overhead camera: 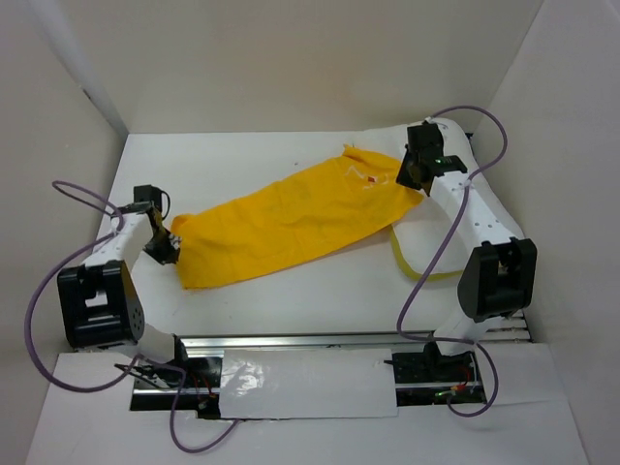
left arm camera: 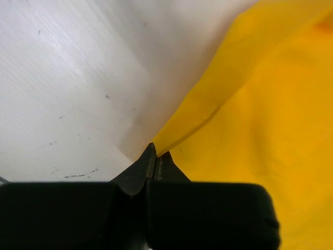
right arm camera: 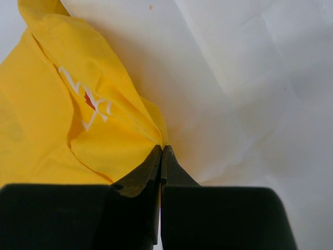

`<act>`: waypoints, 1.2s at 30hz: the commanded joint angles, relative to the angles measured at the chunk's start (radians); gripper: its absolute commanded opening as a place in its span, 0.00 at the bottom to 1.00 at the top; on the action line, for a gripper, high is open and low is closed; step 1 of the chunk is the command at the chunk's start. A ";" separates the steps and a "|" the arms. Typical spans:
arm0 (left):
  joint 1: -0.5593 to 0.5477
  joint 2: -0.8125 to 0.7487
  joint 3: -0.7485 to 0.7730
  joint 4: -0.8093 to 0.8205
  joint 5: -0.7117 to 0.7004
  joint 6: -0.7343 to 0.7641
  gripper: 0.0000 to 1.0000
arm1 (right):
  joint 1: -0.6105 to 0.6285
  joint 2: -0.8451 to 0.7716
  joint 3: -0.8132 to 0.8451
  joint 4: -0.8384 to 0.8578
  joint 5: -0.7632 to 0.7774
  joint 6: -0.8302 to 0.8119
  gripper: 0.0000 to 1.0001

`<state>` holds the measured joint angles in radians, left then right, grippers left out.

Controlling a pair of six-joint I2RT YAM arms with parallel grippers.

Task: Put the pillow into the pillowcase

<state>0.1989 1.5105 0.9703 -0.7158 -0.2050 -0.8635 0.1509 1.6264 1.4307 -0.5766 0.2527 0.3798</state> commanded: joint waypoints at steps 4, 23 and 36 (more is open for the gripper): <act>0.045 -0.171 0.154 0.094 0.093 0.079 0.00 | 0.022 0.006 0.124 0.063 -0.061 -0.041 0.00; 0.430 0.208 1.334 0.230 0.730 -0.086 0.00 | 0.044 0.257 0.920 0.611 -0.362 -0.113 0.00; 0.441 -0.219 0.314 0.076 0.388 0.127 0.00 | 0.232 -0.272 -0.457 0.615 -0.350 -0.093 0.00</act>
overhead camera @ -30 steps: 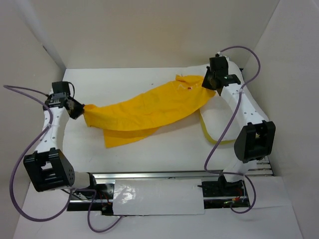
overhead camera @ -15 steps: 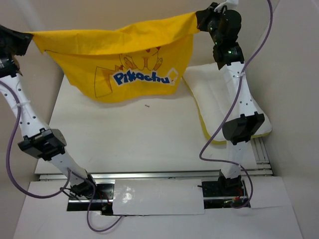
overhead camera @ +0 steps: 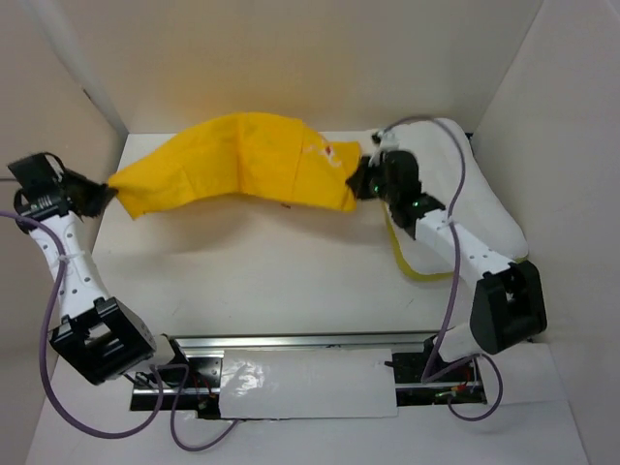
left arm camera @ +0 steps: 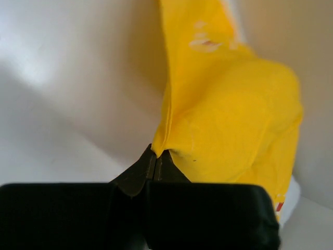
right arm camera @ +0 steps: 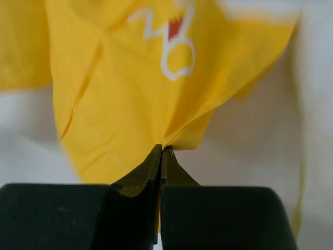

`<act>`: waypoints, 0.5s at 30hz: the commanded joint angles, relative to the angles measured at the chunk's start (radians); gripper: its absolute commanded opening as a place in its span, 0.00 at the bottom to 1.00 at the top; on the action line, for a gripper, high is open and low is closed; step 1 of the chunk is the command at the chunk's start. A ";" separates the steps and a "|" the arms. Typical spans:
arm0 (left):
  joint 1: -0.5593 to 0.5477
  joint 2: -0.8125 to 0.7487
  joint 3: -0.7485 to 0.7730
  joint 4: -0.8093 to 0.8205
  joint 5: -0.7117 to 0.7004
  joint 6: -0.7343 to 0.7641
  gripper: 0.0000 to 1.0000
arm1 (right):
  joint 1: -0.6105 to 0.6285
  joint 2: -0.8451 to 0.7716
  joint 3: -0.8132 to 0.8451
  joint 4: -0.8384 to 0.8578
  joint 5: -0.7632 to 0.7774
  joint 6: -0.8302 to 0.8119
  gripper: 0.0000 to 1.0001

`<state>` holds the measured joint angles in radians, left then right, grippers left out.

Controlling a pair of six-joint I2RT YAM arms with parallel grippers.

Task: Put the pillow into the pillowcase

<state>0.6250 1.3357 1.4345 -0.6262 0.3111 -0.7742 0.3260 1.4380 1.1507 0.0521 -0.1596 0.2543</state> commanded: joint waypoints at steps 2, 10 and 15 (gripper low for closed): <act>0.015 -0.098 -0.259 -0.024 -0.190 0.038 0.00 | 0.058 -0.166 -0.236 -0.116 0.107 0.056 0.00; 0.051 -0.106 -0.371 -0.129 -0.331 0.036 0.00 | 0.038 -0.261 -0.259 -0.466 0.276 0.089 0.02; 0.051 -0.043 -0.327 -0.202 -0.349 0.056 0.00 | 0.038 -0.212 -0.272 -0.555 0.261 0.089 0.11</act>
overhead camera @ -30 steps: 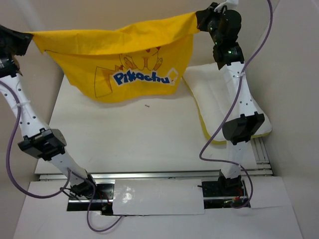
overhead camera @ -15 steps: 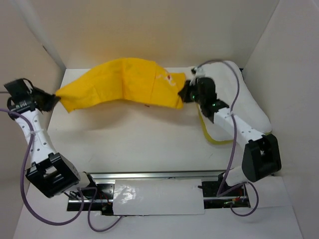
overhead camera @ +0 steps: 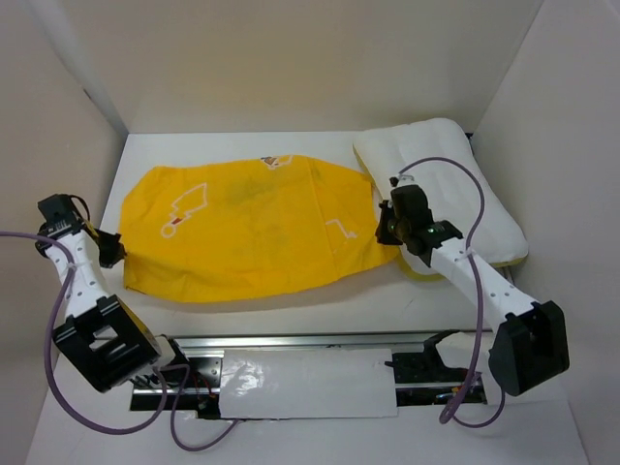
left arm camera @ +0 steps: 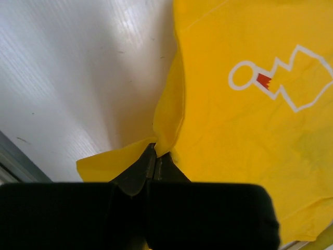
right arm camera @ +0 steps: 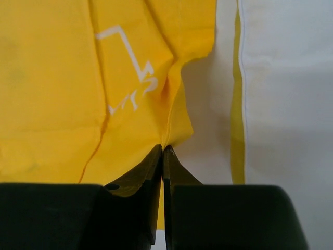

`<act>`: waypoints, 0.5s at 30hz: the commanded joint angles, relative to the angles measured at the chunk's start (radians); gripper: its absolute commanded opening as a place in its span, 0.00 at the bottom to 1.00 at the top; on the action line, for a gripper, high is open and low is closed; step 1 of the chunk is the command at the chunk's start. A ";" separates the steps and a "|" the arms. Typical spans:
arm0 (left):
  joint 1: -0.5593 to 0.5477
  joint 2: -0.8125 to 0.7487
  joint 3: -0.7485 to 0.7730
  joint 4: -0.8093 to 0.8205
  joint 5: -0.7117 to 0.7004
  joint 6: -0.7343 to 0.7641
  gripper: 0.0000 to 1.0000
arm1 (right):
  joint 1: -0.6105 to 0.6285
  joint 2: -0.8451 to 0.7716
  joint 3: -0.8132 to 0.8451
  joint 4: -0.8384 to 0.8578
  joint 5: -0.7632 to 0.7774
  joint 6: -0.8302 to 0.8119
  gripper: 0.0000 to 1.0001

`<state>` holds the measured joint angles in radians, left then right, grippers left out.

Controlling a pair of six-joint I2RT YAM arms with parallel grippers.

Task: Put the pillow into the pillowcase

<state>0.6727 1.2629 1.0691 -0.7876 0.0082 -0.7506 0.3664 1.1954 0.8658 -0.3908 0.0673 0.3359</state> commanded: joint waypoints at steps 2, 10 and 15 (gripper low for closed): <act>0.013 0.055 0.075 -0.084 -0.089 0.033 0.00 | -0.003 0.041 0.028 -0.152 0.054 0.008 0.12; 0.083 0.016 0.155 -0.107 -0.033 0.065 0.74 | 0.019 0.018 0.117 -0.299 0.094 0.018 0.72; 0.084 -0.003 0.215 -0.116 -0.042 0.076 1.00 | 0.055 0.007 0.209 -0.299 0.072 -0.003 0.89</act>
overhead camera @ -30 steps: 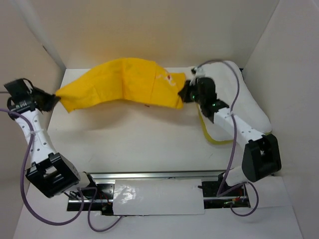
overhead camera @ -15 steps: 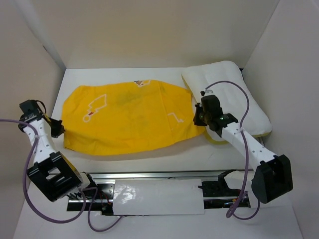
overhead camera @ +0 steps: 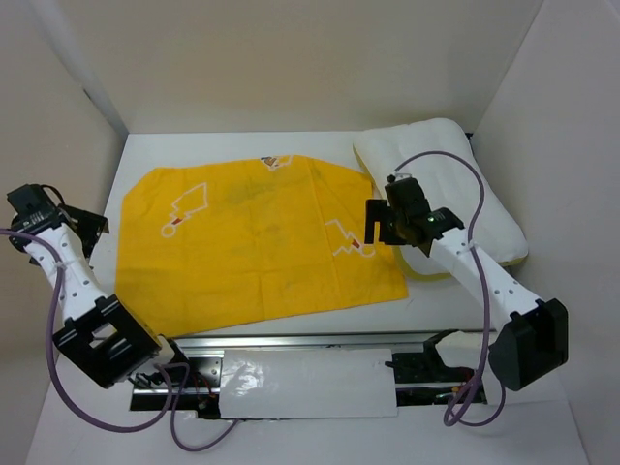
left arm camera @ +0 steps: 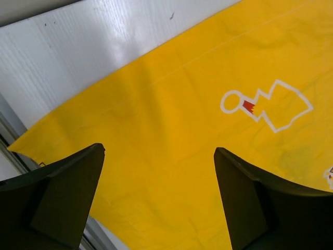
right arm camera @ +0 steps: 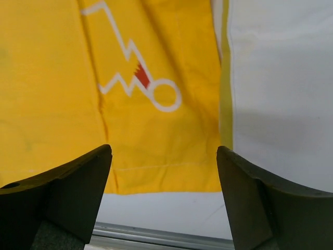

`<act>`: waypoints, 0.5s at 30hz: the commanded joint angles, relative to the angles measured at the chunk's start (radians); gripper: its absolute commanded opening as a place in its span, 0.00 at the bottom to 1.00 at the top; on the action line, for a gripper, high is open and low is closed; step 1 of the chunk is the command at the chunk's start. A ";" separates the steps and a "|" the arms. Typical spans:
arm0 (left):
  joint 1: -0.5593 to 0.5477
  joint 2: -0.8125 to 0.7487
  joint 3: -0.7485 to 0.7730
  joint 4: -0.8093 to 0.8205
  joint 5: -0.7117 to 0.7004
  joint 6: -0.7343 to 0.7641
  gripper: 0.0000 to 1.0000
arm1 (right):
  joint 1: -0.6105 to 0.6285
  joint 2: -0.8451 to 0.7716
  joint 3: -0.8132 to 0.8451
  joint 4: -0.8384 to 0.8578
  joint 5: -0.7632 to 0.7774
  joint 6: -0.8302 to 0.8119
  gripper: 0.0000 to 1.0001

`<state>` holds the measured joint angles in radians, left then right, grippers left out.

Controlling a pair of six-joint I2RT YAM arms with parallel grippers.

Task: Put the pillow into the pillowcase

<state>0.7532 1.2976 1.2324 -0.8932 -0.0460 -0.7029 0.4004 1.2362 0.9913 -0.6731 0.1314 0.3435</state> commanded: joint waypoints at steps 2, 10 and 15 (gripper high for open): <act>0.003 -0.047 0.079 -0.010 0.043 0.040 1.00 | 0.061 -0.021 0.104 0.000 -0.001 -0.021 0.90; -0.156 -0.113 -0.028 0.171 0.164 0.020 1.00 | 0.140 0.217 0.105 0.130 0.008 0.020 0.93; -0.473 0.040 0.048 0.160 -0.017 -0.021 1.00 | 0.140 0.373 0.156 0.178 0.027 0.054 0.96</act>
<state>0.4088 1.2728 1.2308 -0.7692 0.0193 -0.7025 0.5343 1.5700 1.0824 -0.5648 0.1326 0.3679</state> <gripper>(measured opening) 0.997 0.950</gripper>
